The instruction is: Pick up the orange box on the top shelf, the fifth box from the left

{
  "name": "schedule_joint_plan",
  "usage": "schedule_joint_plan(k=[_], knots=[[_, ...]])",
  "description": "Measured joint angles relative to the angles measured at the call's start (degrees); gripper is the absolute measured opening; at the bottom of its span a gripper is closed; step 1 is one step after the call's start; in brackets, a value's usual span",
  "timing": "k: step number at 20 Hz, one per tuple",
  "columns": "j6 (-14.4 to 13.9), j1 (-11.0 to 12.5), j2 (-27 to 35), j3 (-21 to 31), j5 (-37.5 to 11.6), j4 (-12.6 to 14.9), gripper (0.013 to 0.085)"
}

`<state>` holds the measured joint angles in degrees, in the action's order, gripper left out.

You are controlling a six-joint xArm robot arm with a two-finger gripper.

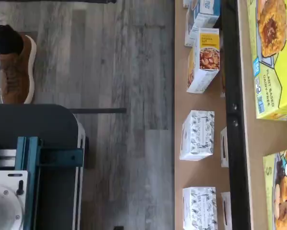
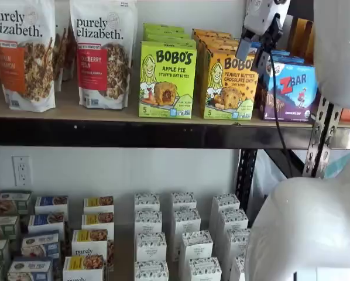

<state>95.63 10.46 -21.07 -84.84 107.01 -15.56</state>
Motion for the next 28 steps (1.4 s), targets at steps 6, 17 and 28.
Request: schedule_joint_plan(k=[6,17,28], knots=[[-1.61,-3.00,-0.54,1.16,-2.51,3.91,0.0850],[-2.11,-3.04,-0.74,1.29,-3.99,2.33,0.0850],[0.10,-1.74,-0.83,0.83,-12.13,5.11,0.0850]])
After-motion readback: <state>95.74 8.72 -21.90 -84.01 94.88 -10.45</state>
